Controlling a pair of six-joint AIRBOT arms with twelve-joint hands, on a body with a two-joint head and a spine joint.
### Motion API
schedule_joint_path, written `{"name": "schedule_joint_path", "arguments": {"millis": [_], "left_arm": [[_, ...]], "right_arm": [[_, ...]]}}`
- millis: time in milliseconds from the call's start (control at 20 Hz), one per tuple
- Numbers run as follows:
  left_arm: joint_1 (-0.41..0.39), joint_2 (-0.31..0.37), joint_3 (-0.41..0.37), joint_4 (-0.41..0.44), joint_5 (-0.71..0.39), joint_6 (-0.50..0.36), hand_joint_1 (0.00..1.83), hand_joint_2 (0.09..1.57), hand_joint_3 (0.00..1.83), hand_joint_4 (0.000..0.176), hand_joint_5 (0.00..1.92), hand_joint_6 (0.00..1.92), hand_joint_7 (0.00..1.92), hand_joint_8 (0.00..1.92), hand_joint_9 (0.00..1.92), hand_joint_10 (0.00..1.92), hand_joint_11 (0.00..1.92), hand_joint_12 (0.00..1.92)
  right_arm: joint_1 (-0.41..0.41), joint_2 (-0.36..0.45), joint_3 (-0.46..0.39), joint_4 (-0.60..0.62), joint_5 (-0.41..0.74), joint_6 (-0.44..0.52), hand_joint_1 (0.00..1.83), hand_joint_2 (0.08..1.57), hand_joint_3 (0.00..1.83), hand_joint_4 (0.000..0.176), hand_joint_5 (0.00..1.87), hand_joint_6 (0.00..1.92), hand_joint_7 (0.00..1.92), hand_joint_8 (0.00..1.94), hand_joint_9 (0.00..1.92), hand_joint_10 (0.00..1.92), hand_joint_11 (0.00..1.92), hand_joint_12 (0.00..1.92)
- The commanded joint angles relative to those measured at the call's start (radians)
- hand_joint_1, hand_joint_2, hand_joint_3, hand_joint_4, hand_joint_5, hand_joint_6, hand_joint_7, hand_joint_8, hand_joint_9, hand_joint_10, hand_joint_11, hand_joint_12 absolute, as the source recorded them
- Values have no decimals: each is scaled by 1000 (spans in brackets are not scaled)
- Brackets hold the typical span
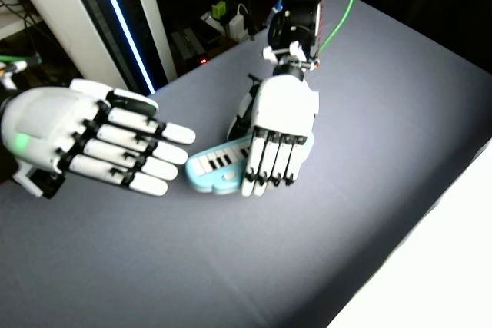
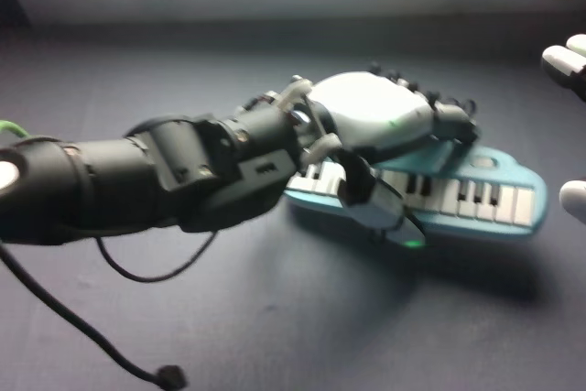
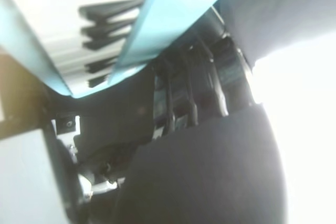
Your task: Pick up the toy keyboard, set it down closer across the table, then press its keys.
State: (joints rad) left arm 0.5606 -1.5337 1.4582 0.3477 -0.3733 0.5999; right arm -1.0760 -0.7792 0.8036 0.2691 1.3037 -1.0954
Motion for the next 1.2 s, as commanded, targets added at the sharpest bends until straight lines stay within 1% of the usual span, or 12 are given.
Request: {"name": "schedule_joint_path", "arguments": {"millis": [0,100,150,300,350,450,650,750,850,900,1000,1150], "left_arm": [[-5,-9,4,-7,-90,-5,960,1124,0,28,257,26,405,27,308,366,2,1391],[1,-25,15,-7,-57,-5,753,1083,0,82,23,0,93,0,144,96,0,876],[2,-32,21,-6,-45,-5,672,1041,0,139,4,0,18,0,28,18,0,174],[-5,-37,22,-3,-44,-5,614,995,0,175,0,0,0,0,0,0,0,0],[-10,-27,13,-1,-56,-5,605,968,0,176,0,0,0,0,0,0,0,0],[-12,16,-20,2,-100,-6,519,990,0,176,0,0,0,0,0,0,0,0],[28,190,-118,-58,-258,0,347,1206,22,61,0,0,0,0,0,0,0,0],[57,267,-152,-113,-323,19,590,1260,25,73,38,14,0,0,0,0,0,0],[94,356,-197,-177,-402,54,628,1333,17,90,52,9,0,0,0,0,0,0],[109,392,-219,-206,-433,78,589,1367,19,49,89,18,0,0,0,0,0,0],[148,462,-259,-266,-499,121,589,1374,14,18,105,19,0,0,0,0,0,0],[229,537,-303,-358,-602,149,737,1385,8,0,140,18,0,0,0,0,0,0]], "right_arm": [[18,1,3,-14,127,8,0,1304,0,31,0,0,0,0,0,0,0,0],[24,1,3,-25,131,14,0,1306,0,29,0,0,0,0,0,0,0,0],[24,1,3,-28,134,17,0,1309,0,35,0,0,0,0,0,0,0,0],[24,2,3,-33,136,25,0,1305,0,50,0,0,0,0,0,0,0,0],[23,2,3,-34,136,31,0,1292,0,81,0,0,0,0,0,0,0,0],[23,3,3,-38,136,38,0,1327,7,52,0,0,0,0,0,0,0,0],[16,10,-3,-65,72,47,24,1353,8,50,0,0,0,0,0,0,0,0],[19,8,-1,-79,30,46,96,1361,4,92,0,0,0,0,0,0,0,0],[34,1,7,-89,-43,21,123,1362,2,91,0,0,0,0,0,0,0,0],[49,-5,11,-92,-87,1,98,1369,4,78,19,6,0,0,0,0,0,0],[90,-35,31,-96,-193,-41,110,1365,1,46,134,45,0,0,0,0,0,0],[159,-107,88,-108,-355,-67,162,1372,1,43,235,33,0,0,0,0,0,0]]}}
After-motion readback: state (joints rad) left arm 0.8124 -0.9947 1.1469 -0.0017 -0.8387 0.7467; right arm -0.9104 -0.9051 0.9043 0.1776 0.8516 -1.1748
